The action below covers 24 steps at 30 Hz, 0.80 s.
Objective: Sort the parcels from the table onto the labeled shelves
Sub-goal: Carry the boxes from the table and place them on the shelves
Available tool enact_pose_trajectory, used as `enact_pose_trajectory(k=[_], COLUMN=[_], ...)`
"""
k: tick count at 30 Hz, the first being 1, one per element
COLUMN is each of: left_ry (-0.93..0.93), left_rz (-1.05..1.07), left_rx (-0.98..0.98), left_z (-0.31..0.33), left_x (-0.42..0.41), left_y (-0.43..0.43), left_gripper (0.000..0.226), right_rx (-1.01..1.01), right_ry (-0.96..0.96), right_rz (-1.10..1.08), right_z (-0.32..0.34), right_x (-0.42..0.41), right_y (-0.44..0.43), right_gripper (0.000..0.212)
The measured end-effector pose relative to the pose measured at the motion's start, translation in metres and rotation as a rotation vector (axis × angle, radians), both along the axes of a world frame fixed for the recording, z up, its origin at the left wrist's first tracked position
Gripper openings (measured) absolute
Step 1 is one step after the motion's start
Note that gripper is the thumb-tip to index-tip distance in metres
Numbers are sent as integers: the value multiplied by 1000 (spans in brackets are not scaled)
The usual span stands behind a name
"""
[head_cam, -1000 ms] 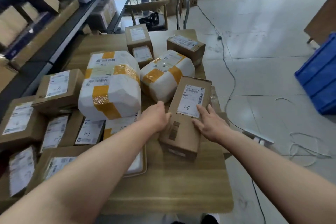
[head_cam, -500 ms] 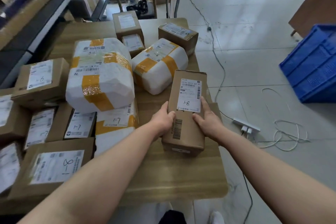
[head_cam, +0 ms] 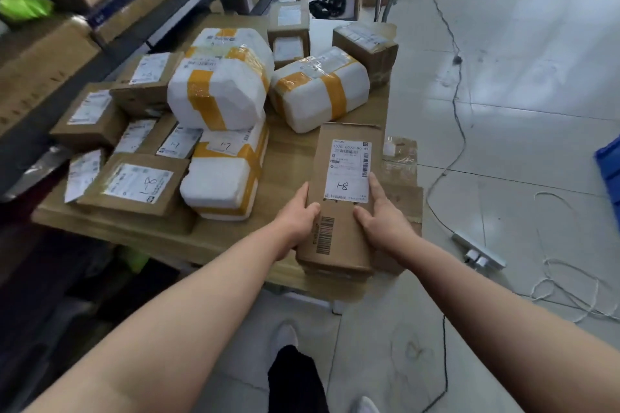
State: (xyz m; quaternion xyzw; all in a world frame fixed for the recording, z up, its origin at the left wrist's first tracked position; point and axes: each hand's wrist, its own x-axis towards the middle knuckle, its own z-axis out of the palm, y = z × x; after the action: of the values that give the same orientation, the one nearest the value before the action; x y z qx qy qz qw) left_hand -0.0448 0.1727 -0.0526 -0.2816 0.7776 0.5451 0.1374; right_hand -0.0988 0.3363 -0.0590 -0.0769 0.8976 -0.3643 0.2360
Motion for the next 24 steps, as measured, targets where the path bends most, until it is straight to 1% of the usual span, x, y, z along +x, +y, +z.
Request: enact_pose_trajectory(k=[3,5,9,13,19,22,24], left_ry=[89,127,145,170,177,141,121], left_rz=[83,141,240,358,553,667,743], left_rx=[18,17,-13,-26,-64,-125,-137], left_z=[13,23,35,39,40,39,37], left_x=[24,41,81,133,237,303,355], left_y=[18,24,22,14,-4,-14,-19], left_gripper=[53,54,57,53,53,53,54], right_rx=[-74,-103,-145,-145,-164,-164,-165], right_ry=[100,132,148,141,120,121,84], right_rz=[72,117,232,350,552,662,747], right_z=[12,20,33,40,45,45,48], right_x=[15,25,52,87,166,222,268], right_y=[12,13,6,-13,-53,-77,-92], right_gripper=[75,75,75,75,75,74,74])
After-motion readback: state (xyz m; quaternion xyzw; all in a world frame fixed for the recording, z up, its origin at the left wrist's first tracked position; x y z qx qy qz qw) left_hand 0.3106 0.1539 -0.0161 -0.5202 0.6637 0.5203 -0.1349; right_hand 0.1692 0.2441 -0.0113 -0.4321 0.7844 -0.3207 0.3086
